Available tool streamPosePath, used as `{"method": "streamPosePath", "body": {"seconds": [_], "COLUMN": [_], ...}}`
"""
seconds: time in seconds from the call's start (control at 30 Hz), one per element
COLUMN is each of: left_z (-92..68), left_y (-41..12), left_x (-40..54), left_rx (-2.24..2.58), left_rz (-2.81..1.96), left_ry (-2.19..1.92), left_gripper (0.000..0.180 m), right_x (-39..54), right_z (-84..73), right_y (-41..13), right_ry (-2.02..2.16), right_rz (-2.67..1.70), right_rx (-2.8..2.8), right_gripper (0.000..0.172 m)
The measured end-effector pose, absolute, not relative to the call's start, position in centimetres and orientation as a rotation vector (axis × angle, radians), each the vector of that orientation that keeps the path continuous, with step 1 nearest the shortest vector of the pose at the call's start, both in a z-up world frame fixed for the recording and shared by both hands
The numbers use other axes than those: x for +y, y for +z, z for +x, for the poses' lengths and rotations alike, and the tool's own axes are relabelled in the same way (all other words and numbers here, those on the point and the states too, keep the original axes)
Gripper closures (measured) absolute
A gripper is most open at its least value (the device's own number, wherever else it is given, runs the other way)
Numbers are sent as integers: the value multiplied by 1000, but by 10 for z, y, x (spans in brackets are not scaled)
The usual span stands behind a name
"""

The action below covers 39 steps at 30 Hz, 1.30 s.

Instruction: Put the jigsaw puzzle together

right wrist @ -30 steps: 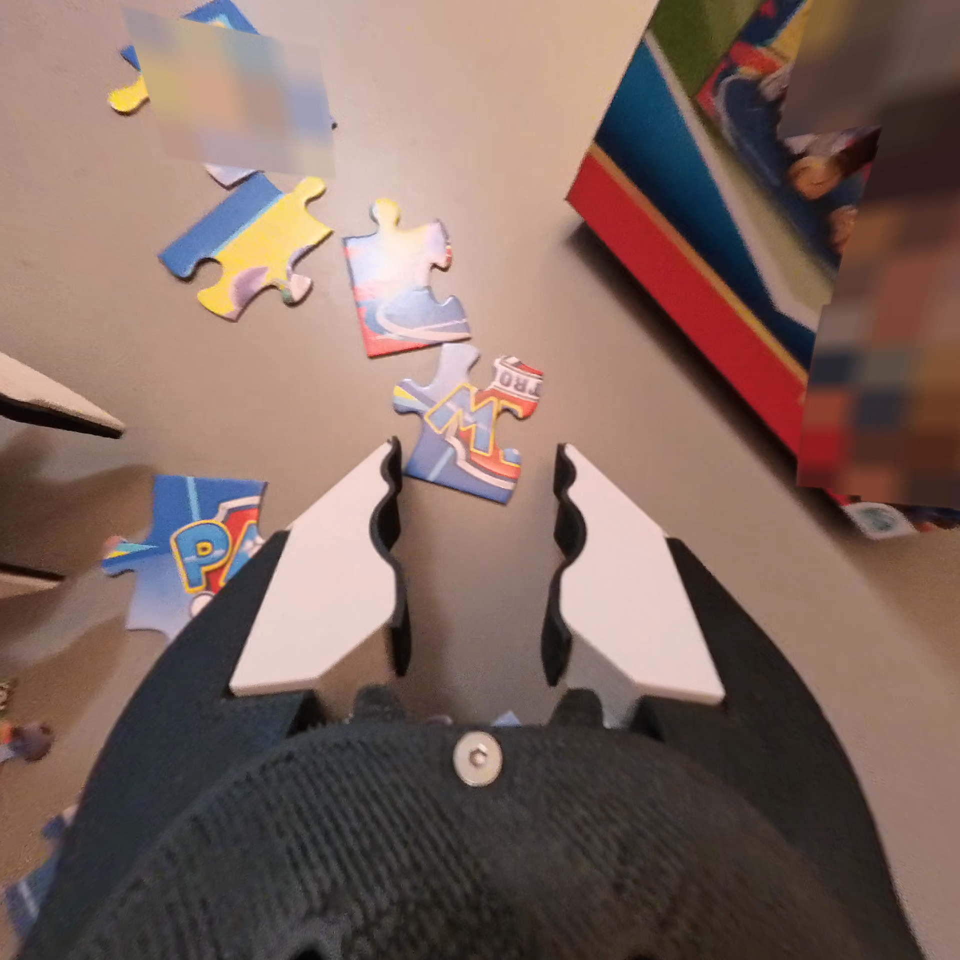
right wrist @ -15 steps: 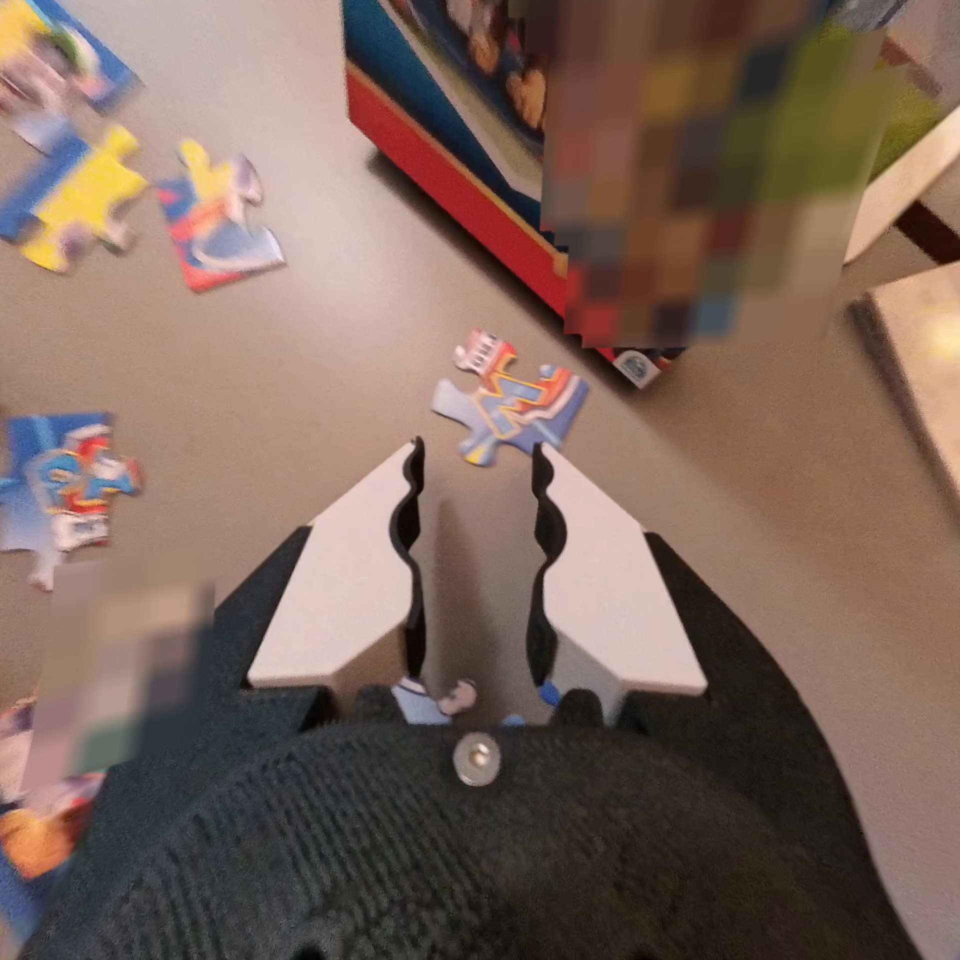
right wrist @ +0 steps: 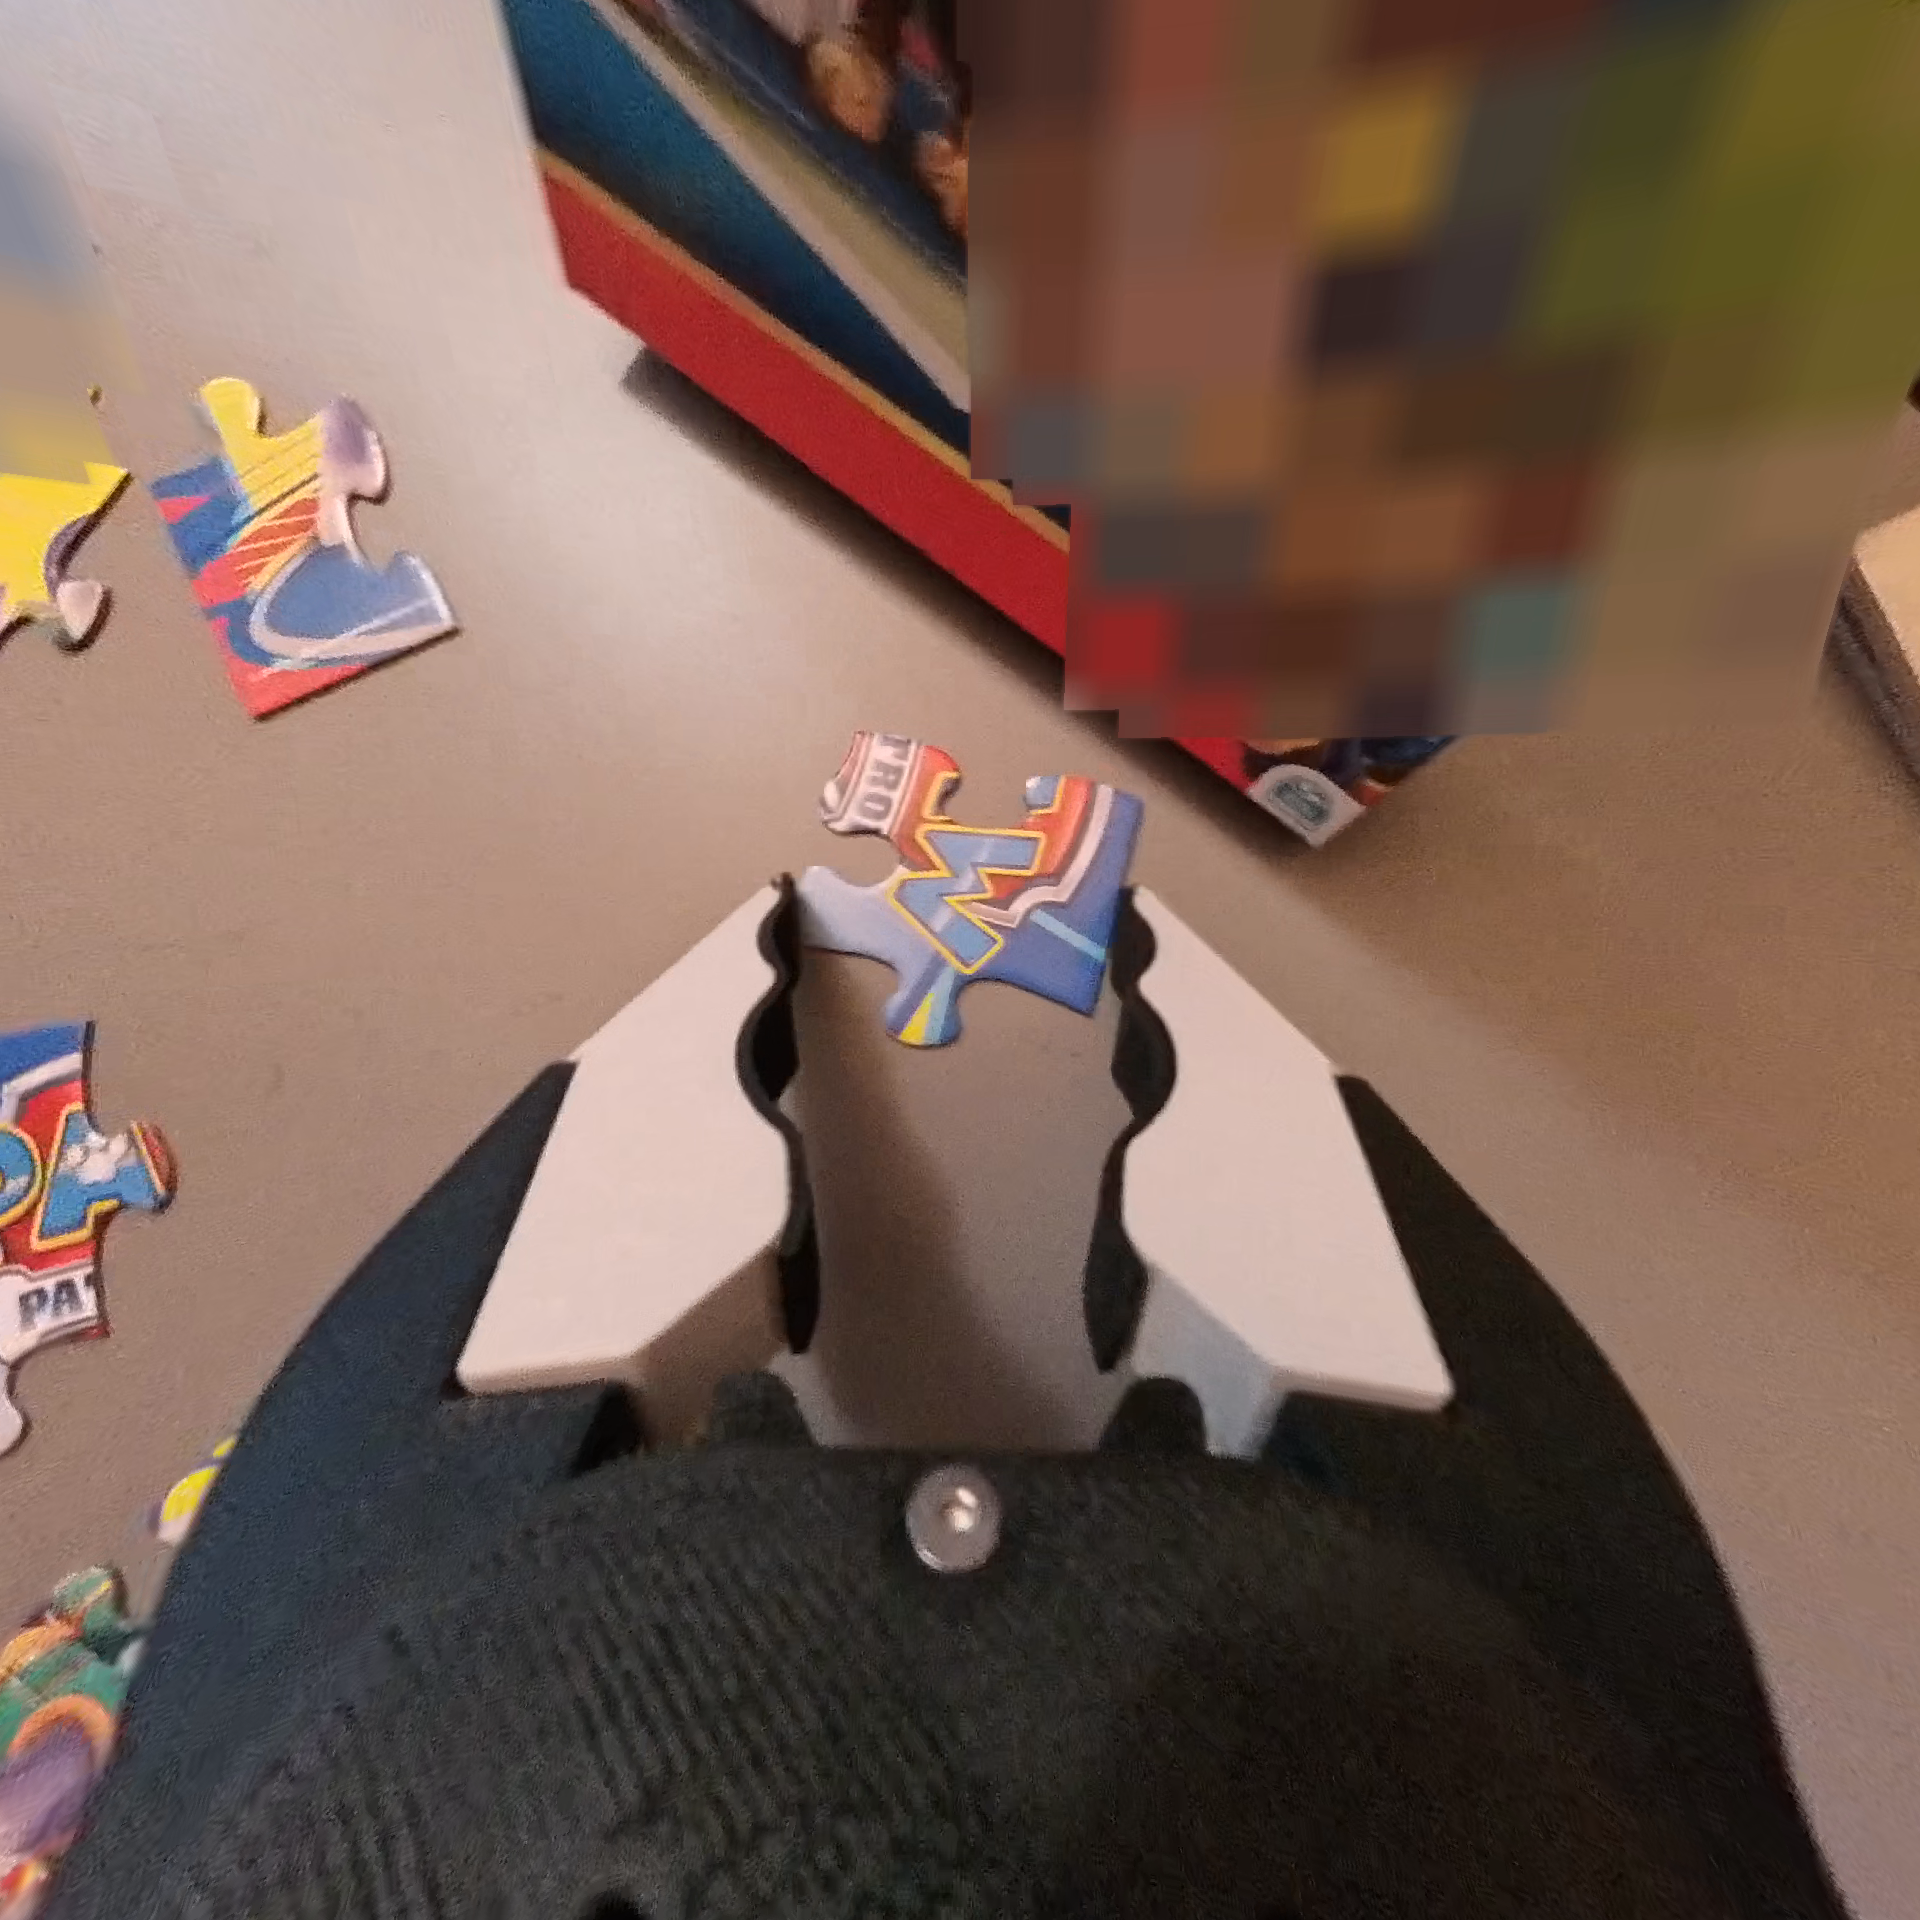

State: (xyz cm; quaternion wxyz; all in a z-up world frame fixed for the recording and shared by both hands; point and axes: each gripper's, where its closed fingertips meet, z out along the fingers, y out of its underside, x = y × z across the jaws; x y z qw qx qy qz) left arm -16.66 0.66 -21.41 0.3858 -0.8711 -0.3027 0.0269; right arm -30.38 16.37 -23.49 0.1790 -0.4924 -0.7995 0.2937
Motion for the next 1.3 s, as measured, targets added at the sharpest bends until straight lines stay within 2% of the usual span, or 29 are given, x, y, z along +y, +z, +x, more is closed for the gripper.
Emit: {"method": "streamPosePath", "body": {"seconds": [0.27, 0.43, 0.67, 1.13, 1.3], "left_z": [-166, -162, -163, -205, -195], "left_y": [-215, -219, -232, -233, -220], "left_x": [5, 15, 25, -36, -20], "left_rx": [-772, -759, -784, -907, -848], "left_rz": [-2214, -2234, -2242, -2328, -2227], "left_ry": [53, 74, 97, 324, 201], "left_gripper": [133, 112, 102, 106, 111], "right_x": [103, 95, 88, 71, 56], "right_z": [-245, -224, -190, -174, -181], "right_y": [-235, -235, -223, -225, -224], "right_ry": [932, 978, 1041, 858, 892], "right_rz": [-903, -758, -456, -82, -38], "right_rx": [-2618, -2697, -2796, -2962, -2973], "right_gripper": [113, 113, 113, 113, 113]}}
